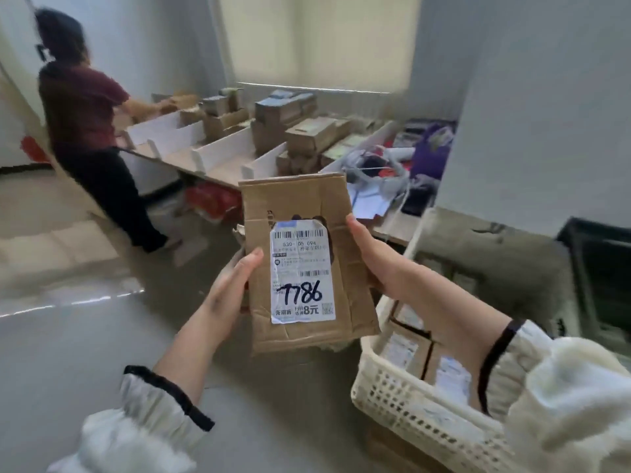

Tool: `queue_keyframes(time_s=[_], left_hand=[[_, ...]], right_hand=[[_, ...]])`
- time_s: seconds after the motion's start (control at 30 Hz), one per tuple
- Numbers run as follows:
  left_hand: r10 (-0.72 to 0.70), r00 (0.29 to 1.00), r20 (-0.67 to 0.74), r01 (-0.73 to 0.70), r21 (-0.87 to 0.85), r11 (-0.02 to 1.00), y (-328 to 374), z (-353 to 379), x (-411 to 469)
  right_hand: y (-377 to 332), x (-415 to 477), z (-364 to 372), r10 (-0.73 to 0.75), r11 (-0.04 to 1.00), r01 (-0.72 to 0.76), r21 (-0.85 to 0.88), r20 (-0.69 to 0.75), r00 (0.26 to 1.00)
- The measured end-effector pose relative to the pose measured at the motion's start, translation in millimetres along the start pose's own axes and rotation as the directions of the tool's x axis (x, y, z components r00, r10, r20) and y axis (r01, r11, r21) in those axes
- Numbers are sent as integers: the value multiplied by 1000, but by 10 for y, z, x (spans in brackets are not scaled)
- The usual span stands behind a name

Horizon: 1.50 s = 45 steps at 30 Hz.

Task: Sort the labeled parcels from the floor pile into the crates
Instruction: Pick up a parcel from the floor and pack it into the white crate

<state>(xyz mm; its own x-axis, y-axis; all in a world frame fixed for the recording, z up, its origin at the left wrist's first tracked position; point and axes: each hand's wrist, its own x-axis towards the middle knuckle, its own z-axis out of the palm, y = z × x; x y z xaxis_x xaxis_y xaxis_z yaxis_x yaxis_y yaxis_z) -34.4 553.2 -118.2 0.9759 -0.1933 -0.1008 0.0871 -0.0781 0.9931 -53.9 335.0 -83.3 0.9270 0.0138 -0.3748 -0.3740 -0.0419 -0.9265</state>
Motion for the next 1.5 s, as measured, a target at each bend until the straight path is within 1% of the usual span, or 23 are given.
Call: queue_keyframes(time_s=[0.13,0.23,0.27,0.33,0.47,0.63,0.77,0.83,0.97,1.07,1.13,1.2,1.27,1.37,1.47,1.5], left_hand=[[-25,965,260,13,45,999,29,1185,609],[-78,908,413,31,119,992,-25,1957,946],[-100,884,457,42,137,990,-45,2187,1027],[-163,838,520,90,164,982,-121,2587,1167],[-269,768,582,144,252,957,-335,3148,1447],[-339,675,655,141,337,931,-628,3550,2016],[-392,654,647,207,344,916,-907,3842,2409],[-432,647,628,273,338,901,-1095,4029,2632],[-437,673,597,313,306,899,-1400,4430,3071],[-442,713,544,320,309,896,-1659,4670,3516],[-446,751,486,319,325,890,-1799,4739,3740],[-413,809,418,255,384,887,-1937,4765,3891],[-362,864,350,181,455,872,-2037,4784,3978],[-284,923,262,92,564,821,-2171,4815,4082],[-247,956,155,84,664,743,-2223,4882,4147],[-236,964,123,85,696,713,-2226,4897,4152]], right_hand=[[221,-127,-1132,44,996,-22,88,-256,966],[500,-232,-1797,101,987,-37,156,-429,897],[585,-277,-1961,117,986,-44,162,-475,872],[817,-294,-2263,169,970,-46,237,-531,830],[1084,-213,-2649,251,932,-32,361,-580,775],[1432,211,-3063,330,903,-52,426,-611,720],[1745,657,-3383,362,850,5,526,-592,720],[1875,936,-3545,423,812,-9,584,-578,698],[2225,1562,-3997,460,738,-1,675,-501,733],[2495,2073,-4346,478,677,-10,736,-430,766],[2608,2415,-4467,470,671,-31,740,-393,790],[2708,2714,-4517,478,663,-62,746,-359,802],[2780,2950,-4502,507,657,-109,746,-330,796],[2843,3218,-4427,530,636,-142,758,-295,795],[2842,3371,-4394,529,649,-166,743,-283,800],[2827,3401,-4386,532,667,-169,725,-305,790]])
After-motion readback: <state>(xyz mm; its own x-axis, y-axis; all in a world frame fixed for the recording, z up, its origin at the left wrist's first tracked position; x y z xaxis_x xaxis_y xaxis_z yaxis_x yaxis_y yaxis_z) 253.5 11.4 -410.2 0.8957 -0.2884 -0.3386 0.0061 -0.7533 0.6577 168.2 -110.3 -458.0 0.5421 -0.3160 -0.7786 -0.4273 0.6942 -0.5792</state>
